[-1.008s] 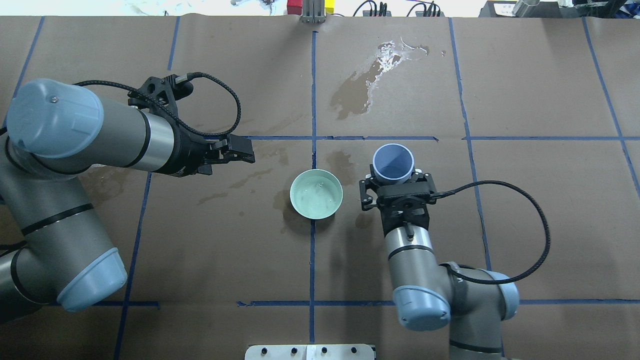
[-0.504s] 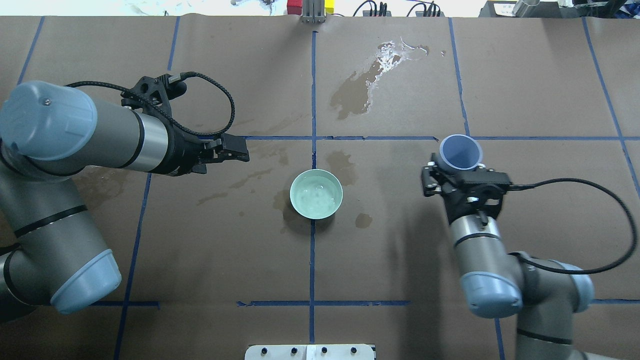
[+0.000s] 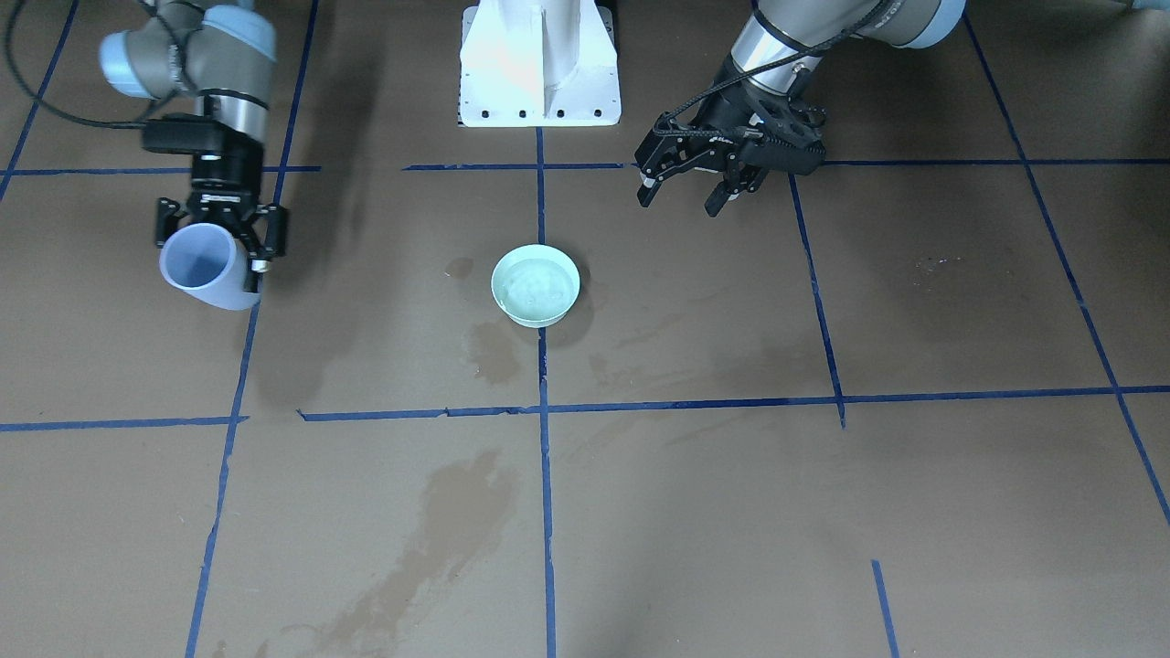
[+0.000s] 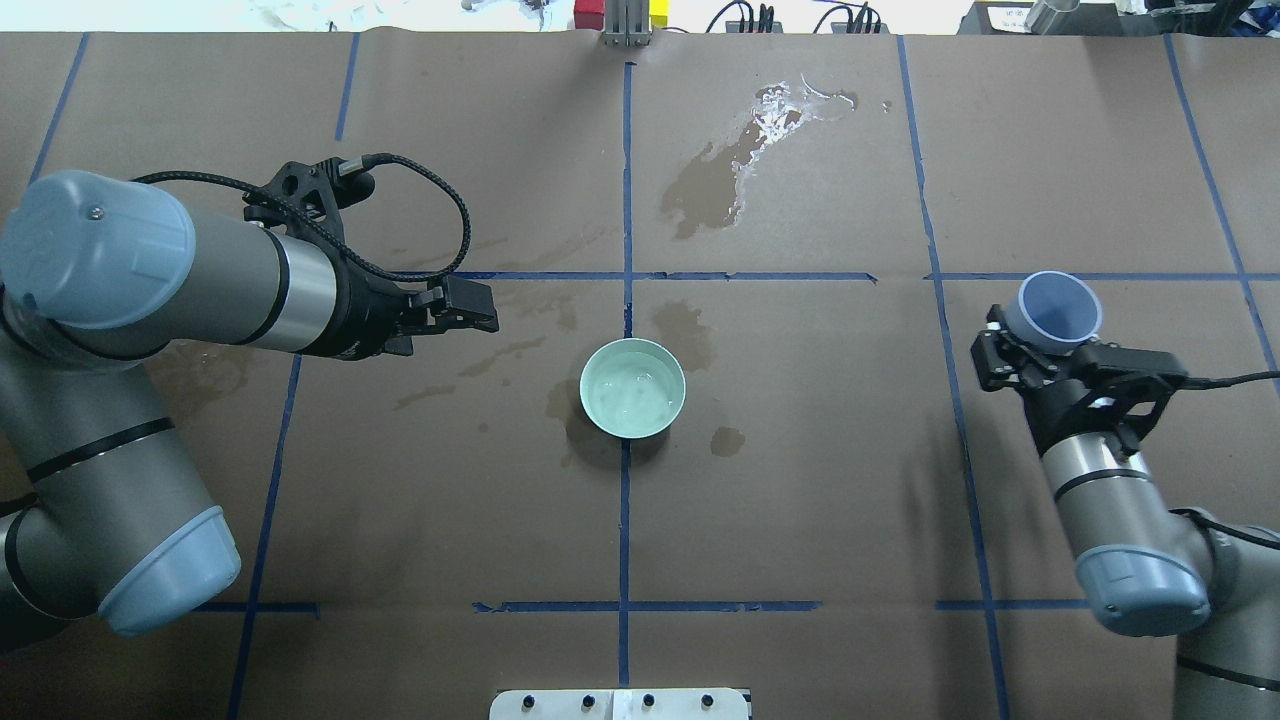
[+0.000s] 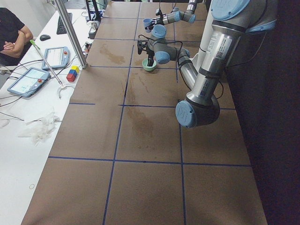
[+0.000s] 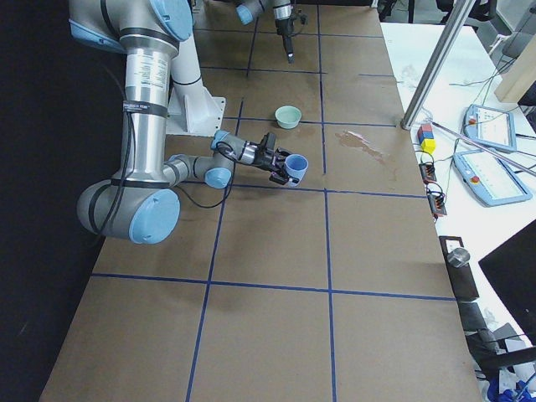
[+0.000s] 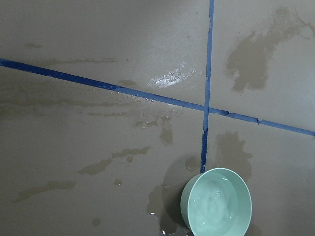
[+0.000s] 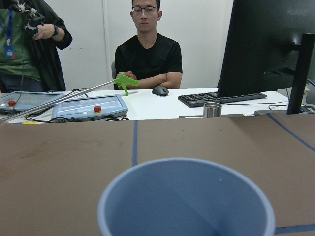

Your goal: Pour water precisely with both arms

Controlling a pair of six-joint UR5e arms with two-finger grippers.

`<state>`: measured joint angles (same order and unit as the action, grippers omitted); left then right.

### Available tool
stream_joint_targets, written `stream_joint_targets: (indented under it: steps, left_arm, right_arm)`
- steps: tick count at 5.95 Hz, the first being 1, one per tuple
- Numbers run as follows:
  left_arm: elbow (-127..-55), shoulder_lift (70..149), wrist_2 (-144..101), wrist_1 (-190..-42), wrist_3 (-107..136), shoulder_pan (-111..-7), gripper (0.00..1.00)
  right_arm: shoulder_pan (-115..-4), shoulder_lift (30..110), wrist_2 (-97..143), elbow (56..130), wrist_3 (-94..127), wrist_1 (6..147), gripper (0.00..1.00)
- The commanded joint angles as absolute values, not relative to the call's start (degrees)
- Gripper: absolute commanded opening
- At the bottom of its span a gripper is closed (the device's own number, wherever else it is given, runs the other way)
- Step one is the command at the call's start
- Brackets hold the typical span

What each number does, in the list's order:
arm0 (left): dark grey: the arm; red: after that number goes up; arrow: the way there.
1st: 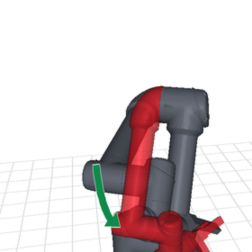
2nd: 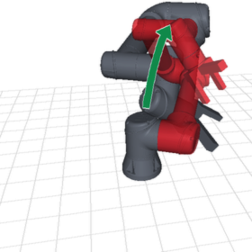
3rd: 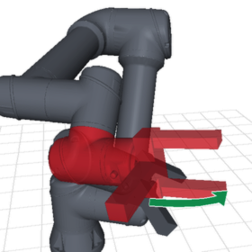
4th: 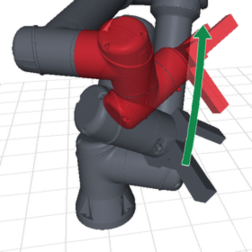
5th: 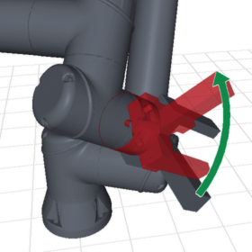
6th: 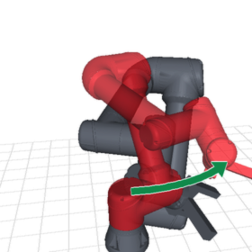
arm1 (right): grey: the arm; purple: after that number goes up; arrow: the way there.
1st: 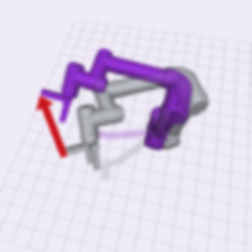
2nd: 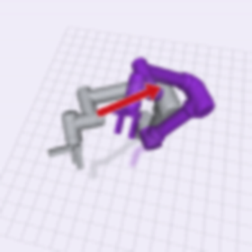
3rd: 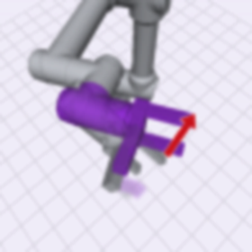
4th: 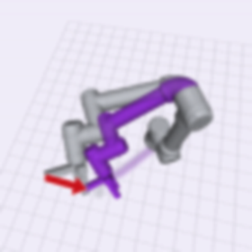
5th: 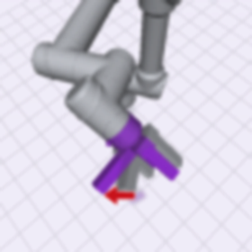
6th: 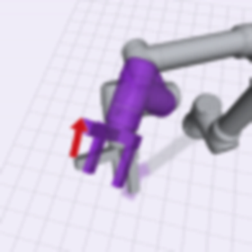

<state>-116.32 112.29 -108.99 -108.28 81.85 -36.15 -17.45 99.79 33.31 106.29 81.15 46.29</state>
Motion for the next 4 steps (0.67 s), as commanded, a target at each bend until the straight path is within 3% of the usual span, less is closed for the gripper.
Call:
stream_joint_targets:
  steps: [1, 2, 4]
  left_arm:
    - [-116.98, 112.24, -109.25, -108.28, 81.83, -36.12, 1.00]
    - [-116.98, 112.32, -109.42, -108.28, 81.91, -36.12, 1.00]
    - [-117.68, 112.41, -109.69, -108.28, 82.00, -36.12, 1.00]
  right_arm:
    - [-20.38, 104.56, 35.15, 100.24, 81.21, 36.82, 0.04]
    - [-20.48, 104.50, 35.24, 90.62, 80.08, 22.90, 0.04]
    - [-21.10, 104.24, 35.42, 86.58, 74.44, 16.96, 0.05]
